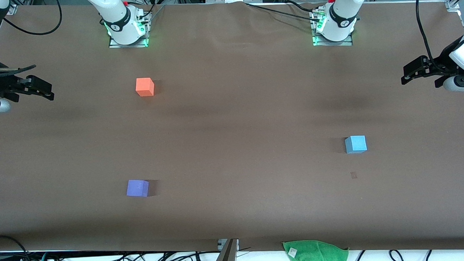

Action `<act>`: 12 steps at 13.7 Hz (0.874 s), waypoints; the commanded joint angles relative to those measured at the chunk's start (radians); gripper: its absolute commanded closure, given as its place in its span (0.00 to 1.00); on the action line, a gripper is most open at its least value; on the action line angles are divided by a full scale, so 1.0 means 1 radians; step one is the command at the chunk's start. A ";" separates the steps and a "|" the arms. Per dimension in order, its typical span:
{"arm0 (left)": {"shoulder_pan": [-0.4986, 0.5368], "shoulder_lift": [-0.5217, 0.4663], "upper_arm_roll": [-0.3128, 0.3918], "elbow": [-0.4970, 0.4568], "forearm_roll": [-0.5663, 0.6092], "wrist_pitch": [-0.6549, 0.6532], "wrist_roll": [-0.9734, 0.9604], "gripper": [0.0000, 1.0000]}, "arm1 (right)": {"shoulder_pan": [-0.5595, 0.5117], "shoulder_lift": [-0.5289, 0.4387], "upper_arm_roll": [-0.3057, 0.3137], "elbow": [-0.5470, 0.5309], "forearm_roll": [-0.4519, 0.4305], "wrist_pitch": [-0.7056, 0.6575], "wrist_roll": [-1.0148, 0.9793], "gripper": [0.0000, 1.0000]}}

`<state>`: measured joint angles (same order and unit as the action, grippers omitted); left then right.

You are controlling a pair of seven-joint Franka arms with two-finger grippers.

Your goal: Place blue block between orange and purple blocks

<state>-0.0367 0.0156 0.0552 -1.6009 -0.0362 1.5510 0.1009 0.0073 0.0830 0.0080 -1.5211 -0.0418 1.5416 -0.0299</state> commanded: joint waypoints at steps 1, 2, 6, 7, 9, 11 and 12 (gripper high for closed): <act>-0.002 0.015 -0.002 0.035 0.010 -0.025 -0.001 0.00 | -0.009 0.011 0.004 0.026 0.016 -0.006 -0.018 0.00; -0.003 0.015 -0.002 0.035 0.010 -0.025 -0.001 0.00 | -0.009 0.011 0.004 0.030 0.016 -0.006 -0.019 0.00; -0.005 0.017 -0.003 0.032 0.010 -0.032 -0.001 0.00 | -0.009 0.012 0.004 0.032 0.016 -0.006 -0.018 0.00; -0.005 0.020 -0.012 0.030 0.009 -0.034 -0.003 0.00 | -0.009 0.015 0.004 0.032 0.016 -0.006 -0.018 0.00; -0.005 0.037 -0.020 0.033 0.010 -0.032 -0.003 0.00 | -0.009 0.015 0.006 0.032 0.016 -0.006 -0.015 0.00; -0.021 0.102 -0.069 0.036 0.009 -0.034 -0.001 0.00 | -0.009 0.015 0.006 0.033 0.016 -0.006 -0.013 0.00; -0.022 0.118 -0.075 0.044 0.007 -0.034 0.000 0.00 | -0.006 0.015 0.006 0.033 0.016 -0.006 -0.012 0.00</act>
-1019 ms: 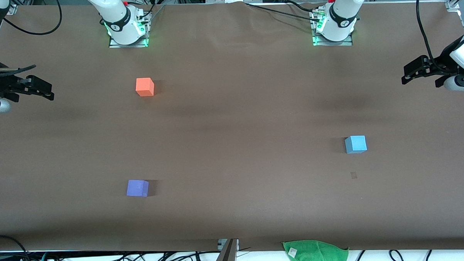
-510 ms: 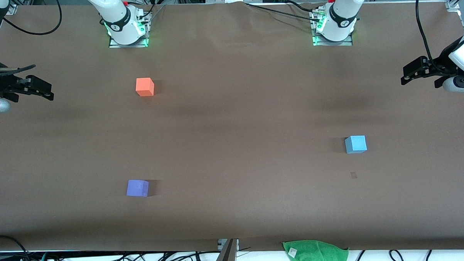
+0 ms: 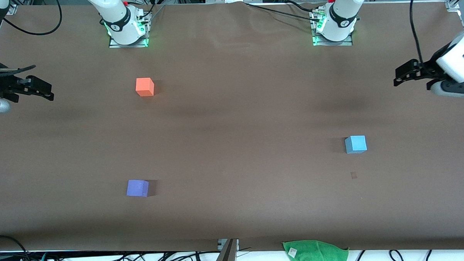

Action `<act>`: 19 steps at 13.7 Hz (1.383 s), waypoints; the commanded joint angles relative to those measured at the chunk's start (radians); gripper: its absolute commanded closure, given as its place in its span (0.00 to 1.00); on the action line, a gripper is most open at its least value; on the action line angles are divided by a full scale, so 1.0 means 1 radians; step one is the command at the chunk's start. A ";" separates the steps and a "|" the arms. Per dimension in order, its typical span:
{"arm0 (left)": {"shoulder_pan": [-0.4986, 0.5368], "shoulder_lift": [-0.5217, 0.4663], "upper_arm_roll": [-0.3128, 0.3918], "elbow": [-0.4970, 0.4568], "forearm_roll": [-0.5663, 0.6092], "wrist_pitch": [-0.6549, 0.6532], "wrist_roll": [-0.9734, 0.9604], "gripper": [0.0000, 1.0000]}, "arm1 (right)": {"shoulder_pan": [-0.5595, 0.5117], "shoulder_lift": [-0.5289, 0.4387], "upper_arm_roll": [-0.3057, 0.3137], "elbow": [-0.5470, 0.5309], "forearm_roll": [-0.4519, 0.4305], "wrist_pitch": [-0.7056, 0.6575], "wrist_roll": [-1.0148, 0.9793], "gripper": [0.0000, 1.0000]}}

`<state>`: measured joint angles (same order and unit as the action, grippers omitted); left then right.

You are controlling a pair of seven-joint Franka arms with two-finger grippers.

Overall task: Place blue block between orange and purple blocks
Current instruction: 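Reach the open left gripper down over the light-blue cube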

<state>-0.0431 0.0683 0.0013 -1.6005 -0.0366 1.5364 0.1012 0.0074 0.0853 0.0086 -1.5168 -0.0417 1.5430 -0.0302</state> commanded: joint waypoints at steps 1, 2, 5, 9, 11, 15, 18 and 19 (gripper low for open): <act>-0.020 0.080 -0.023 0.047 0.004 -0.019 -0.001 0.00 | -0.009 0.013 0.007 0.027 0.016 -0.006 -0.013 0.00; -0.011 0.114 -0.021 0.050 -0.044 -0.010 -0.003 0.00 | -0.006 0.013 0.007 0.029 0.016 -0.006 -0.011 0.00; -0.007 0.206 -0.015 0.109 -0.015 0.022 -0.011 0.00 | -0.006 0.013 0.007 0.029 0.025 -0.006 -0.010 0.00; -0.009 0.272 -0.017 0.036 0.084 0.129 -0.038 0.00 | -0.009 0.013 0.004 0.029 0.034 -0.007 -0.010 0.00; -0.006 0.274 -0.017 -0.062 0.084 0.256 -0.038 0.00 | -0.009 0.013 0.004 0.029 0.034 -0.007 -0.010 0.00; 0.022 0.278 -0.015 -0.324 0.084 0.671 -0.046 0.00 | -0.009 0.013 0.004 0.027 0.034 -0.007 -0.008 0.00; 0.023 0.369 -0.012 -0.342 0.083 0.824 -0.138 0.00 | -0.009 0.013 0.004 0.029 0.034 -0.007 -0.007 0.00; 0.023 0.379 -0.012 -0.341 0.083 0.844 -0.139 0.00 | -0.009 0.013 0.004 0.029 0.034 -0.007 -0.007 0.00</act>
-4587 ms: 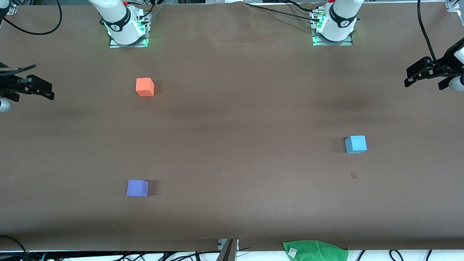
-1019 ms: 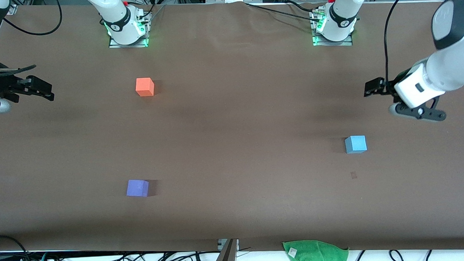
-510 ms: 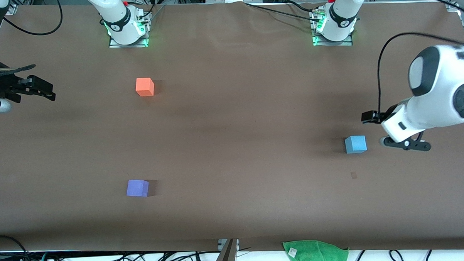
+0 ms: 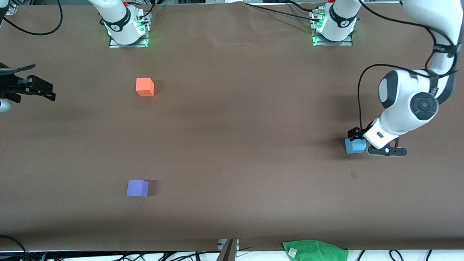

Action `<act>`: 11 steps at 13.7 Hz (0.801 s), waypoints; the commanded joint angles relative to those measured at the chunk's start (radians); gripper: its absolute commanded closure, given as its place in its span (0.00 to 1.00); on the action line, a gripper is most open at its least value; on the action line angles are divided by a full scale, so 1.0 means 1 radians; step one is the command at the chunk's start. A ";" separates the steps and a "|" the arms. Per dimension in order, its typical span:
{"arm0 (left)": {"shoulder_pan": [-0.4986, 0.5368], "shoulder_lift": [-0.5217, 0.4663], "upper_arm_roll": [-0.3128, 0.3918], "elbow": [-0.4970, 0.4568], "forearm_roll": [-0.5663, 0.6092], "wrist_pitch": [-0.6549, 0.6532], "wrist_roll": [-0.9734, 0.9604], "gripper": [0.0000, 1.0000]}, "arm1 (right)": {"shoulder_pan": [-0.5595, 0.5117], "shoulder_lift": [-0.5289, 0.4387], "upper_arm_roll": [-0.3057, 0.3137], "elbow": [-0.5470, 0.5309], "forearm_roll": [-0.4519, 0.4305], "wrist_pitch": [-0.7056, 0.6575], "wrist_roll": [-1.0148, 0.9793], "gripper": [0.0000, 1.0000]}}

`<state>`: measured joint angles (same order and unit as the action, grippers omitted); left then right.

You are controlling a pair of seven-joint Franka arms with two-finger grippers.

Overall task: Place blue block between orange and purple blocks
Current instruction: 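Reach the open left gripper down over the light-blue cube, then close the left gripper on the light-blue cube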

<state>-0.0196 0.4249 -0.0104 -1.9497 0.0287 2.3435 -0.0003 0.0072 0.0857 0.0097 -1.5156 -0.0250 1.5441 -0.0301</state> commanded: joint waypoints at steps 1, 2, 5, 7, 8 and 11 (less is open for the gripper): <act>0.000 0.043 0.000 0.009 0.017 0.062 -0.038 0.00 | -0.009 0.012 0.003 0.026 0.017 -0.009 -0.007 0.00; 0.000 0.064 0.001 0.011 0.023 0.091 -0.029 0.00 | -0.009 0.012 0.003 0.028 0.017 -0.009 -0.007 0.00; 0.001 0.093 0.004 0.009 0.083 0.129 -0.044 0.00 | -0.009 0.012 0.003 0.028 0.019 -0.007 -0.007 0.00; 0.007 0.123 0.004 0.003 0.083 0.123 -0.050 0.00 | -0.009 0.012 0.001 0.028 0.019 -0.007 -0.007 0.00; 0.007 0.135 0.003 0.000 0.083 0.120 -0.053 0.01 | -0.009 0.012 0.001 0.028 0.019 -0.007 -0.007 0.00; 0.006 0.129 0.001 0.006 0.083 0.051 -0.047 1.00 | -0.009 0.012 0.001 0.026 0.019 -0.004 -0.007 0.00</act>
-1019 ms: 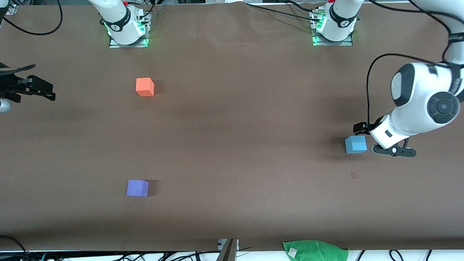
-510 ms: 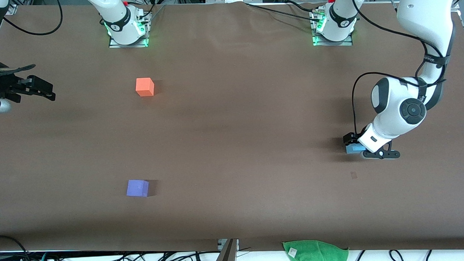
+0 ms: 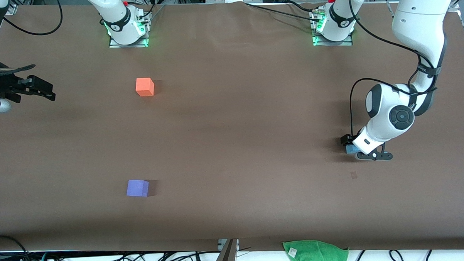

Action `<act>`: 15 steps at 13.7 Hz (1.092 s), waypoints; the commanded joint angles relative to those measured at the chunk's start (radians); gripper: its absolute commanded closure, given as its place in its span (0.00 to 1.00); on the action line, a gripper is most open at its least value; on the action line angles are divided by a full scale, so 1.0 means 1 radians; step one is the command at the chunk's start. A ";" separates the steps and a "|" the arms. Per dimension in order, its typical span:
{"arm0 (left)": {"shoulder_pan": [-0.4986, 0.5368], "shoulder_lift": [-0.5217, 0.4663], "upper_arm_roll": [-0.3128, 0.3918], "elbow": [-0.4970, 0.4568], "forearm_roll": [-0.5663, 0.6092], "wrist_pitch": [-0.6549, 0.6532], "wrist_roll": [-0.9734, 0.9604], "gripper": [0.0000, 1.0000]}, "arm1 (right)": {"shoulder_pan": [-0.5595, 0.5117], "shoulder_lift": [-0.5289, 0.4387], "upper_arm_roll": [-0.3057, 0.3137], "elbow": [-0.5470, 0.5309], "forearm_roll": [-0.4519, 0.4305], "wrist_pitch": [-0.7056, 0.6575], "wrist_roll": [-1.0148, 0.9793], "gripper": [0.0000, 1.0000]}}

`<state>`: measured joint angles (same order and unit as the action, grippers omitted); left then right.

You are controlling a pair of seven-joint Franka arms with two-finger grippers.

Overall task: Place blue block between orange and purple blocks
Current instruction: 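Close the left gripper on the light-blue cube, then carry the blue cube with the left gripper toward the table middle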

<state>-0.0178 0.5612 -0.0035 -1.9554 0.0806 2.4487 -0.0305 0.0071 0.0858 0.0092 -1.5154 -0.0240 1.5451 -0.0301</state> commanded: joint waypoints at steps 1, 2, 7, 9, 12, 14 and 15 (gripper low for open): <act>0.004 -0.012 -0.007 0.019 0.030 -0.069 -0.020 1.00 | -0.009 0.012 0.002 0.026 0.018 -0.005 -0.007 0.00; 0.004 -0.026 -0.009 0.032 0.030 -0.073 -0.022 1.00 | -0.009 0.012 0.003 0.026 0.018 -0.005 -0.007 0.00; -0.072 -0.090 -0.041 0.279 0.024 -0.461 -0.046 1.00 | -0.009 0.012 0.003 0.027 0.018 -0.002 -0.008 0.00; -0.157 -0.087 -0.044 0.395 0.016 -0.616 -0.101 0.98 | -0.009 0.012 0.002 0.027 0.018 0.001 -0.014 0.00; -0.331 -0.070 -0.052 0.467 -0.071 -0.671 -0.124 0.98 | -0.010 0.012 0.002 0.027 0.018 0.001 -0.016 0.00; -0.443 -0.002 -0.053 0.475 -0.131 -0.657 -0.251 0.98 | -0.009 0.014 0.003 0.027 0.016 0.001 -0.010 0.00; -0.518 0.044 -0.052 0.506 -0.139 -0.613 -0.349 0.98 | -0.009 0.014 0.003 0.026 0.016 0.001 -0.010 0.00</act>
<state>-0.4294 0.4946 -0.0735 -1.5234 -0.0284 1.8076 -0.2609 0.0066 0.0861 0.0085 -1.5149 -0.0232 1.5526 -0.0302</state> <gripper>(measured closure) 0.427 0.000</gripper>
